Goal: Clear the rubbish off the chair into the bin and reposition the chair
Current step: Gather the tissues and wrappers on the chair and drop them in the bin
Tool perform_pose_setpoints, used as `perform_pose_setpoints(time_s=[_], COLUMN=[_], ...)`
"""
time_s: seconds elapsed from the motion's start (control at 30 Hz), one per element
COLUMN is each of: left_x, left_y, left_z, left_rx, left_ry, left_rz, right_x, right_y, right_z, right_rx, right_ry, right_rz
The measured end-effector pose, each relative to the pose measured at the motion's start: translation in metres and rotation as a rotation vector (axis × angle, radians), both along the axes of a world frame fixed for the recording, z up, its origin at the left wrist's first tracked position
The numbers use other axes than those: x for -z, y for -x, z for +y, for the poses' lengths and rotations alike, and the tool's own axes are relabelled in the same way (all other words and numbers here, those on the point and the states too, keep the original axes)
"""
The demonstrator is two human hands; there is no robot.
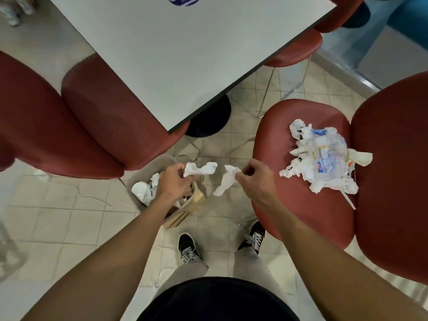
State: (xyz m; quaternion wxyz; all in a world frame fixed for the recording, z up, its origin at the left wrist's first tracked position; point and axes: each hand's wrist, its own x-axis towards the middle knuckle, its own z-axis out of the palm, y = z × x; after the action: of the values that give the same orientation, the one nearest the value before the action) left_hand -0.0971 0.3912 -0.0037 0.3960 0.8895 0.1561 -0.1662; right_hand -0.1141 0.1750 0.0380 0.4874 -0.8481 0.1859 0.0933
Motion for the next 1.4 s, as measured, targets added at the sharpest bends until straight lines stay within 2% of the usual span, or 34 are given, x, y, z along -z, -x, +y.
perform_pose_setpoints(time_s=[0.27,0.47,0.67,0.8,1.07,1.17,1.27,1.4], left_x=[0.0,0.023,0.047,0.054,0.051,0.048,0.05,0.051], left_y=[0.018,0.033,0.043,0.04,0.018,0.006,-0.005,-0.02], left_z=[0.089,0.119,0.124,0.125,0.098,0.072,0.041,-0.019], left_rx=[-0.211,-0.279,-0.252,-0.225,-0.081,0.001,0.076,0.167], left_ry=[-0.05,-0.054,-0.041,-0.001,0.071,0.087,0.179,0.146], left_rz=[-0.001,0.136,0.29,0.335,0.338,0.321,0.321,0.347], right_x=[0.001,0.017,0.047,0.049,0.057,0.061,0.067,0.074], right_y=[-0.006,-0.01,-0.027,-0.032,-0.024,-0.018,-0.012,0.002], right_z=[0.092,0.139,0.172,0.174,0.117,0.07,0.018,-0.052], right_rx=[-0.158,-0.239,-0.271,-0.274,-0.196,-0.087,0.015,0.182], right_ry=[0.01,0.044,0.098,0.106,0.096,0.052,0.095,0.083], right_rz=[0.016,0.027,0.121,0.105,0.203,0.259,0.28,0.314])
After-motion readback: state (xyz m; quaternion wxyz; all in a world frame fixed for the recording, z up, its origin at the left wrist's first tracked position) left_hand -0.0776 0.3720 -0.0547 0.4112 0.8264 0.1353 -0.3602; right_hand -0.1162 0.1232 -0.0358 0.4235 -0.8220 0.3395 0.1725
